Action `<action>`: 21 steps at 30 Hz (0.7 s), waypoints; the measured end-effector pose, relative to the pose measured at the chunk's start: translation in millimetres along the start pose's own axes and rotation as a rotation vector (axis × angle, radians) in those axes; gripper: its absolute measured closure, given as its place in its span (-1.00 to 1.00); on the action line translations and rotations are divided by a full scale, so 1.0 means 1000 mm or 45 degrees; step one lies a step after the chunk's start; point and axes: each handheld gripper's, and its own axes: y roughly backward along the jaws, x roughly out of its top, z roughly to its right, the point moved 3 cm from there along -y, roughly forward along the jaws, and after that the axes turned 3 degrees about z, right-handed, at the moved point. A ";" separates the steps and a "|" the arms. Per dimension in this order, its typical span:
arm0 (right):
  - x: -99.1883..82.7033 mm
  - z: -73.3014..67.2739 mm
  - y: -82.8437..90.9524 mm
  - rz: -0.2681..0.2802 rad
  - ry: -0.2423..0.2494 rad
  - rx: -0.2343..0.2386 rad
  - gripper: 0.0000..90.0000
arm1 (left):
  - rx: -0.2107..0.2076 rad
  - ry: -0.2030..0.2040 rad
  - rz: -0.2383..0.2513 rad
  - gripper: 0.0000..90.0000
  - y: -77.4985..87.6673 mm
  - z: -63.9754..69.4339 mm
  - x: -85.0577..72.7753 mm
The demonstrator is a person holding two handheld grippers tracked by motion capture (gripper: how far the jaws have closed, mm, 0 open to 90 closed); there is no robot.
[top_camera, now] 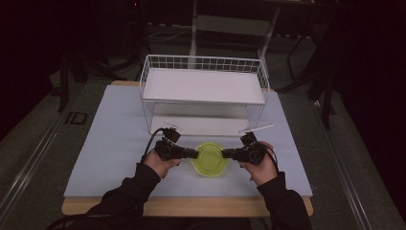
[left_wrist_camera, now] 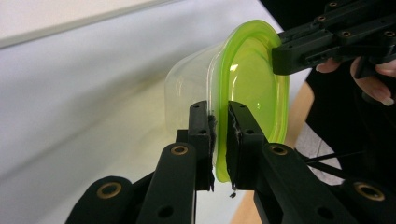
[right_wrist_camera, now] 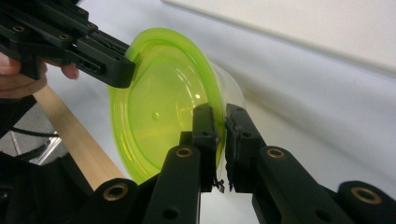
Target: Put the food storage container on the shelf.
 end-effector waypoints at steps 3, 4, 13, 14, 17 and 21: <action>0.010 -0.008 0.009 0.022 0.029 -0.001 0.85 | -0.008 -0.018 0.024 0.83 0.010 0.006 0.007; 0.012 -0.009 0.011 0.026 0.034 -0.001 0.85 | -0.008 -0.027 0.025 0.83 0.014 0.008 0.010; 0.050 -0.028 0.032 0.066 0.078 -0.009 0.85 | 0.010 -0.040 0.118 0.83 0.047 0.021 0.039; 0.055 -0.030 0.034 0.072 0.080 -0.008 0.85 | 0.011 -0.044 0.126 0.83 0.051 0.022 0.043; 0.070 -0.034 0.040 0.089 0.090 -0.010 0.85 | 0.021 -0.051 0.153 0.83 0.061 0.026 0.055; 0.089 -0.037 0.048 0.102 0.095 -0.007 0.85 | 0.021 -0.042 0.188 0.83 0.071 0.030 0.071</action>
